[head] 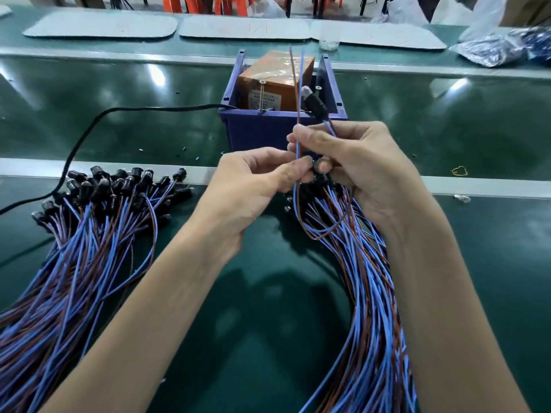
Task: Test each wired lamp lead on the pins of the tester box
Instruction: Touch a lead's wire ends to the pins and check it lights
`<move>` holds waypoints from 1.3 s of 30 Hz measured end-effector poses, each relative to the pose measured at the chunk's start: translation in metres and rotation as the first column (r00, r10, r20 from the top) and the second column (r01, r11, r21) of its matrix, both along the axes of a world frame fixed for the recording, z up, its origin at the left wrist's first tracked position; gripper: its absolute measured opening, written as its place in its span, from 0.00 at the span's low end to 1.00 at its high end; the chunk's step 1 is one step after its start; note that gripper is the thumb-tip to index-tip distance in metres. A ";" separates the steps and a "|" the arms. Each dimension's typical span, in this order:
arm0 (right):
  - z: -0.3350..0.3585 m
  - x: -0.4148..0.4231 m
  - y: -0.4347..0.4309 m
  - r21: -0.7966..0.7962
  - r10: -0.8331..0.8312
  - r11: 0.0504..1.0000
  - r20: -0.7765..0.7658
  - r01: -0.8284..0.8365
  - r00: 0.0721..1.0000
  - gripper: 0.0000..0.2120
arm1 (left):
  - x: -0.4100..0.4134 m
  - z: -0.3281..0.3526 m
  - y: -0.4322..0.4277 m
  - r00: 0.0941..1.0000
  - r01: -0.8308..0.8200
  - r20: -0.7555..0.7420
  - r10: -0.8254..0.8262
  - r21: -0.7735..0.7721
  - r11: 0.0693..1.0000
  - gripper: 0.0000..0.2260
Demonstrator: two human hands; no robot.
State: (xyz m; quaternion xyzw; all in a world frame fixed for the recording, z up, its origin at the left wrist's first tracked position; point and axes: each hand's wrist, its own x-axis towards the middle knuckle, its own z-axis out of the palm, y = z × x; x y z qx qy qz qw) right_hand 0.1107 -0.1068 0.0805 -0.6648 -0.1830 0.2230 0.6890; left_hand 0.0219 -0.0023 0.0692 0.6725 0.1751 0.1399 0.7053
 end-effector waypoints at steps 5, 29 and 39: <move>-0.002 0.000 0.001 0.070 0.028 0.997 -0.039 -0.025 0.999 0.06 | 0.000 -0.002 0.002 1.000 0.000 0.012 -0.001 0.052 0.999 0.04; -0.013 0.022 -0.004 0.034 -0.298 0.953 -0.047 0.300 0.953 0.07 | 0.011 -0.013 0.031 0.931 -0.364 0.056 0.360 0.099 0.926 0.12; -0.024 0.028 -0.001 -0.080 -0.257 0.964 -0.033 0.254 0.966 0.11 | 0.012 -0.026 0.045 0.955 -0.284 -0.028 0.294 0.179 0.942 0.12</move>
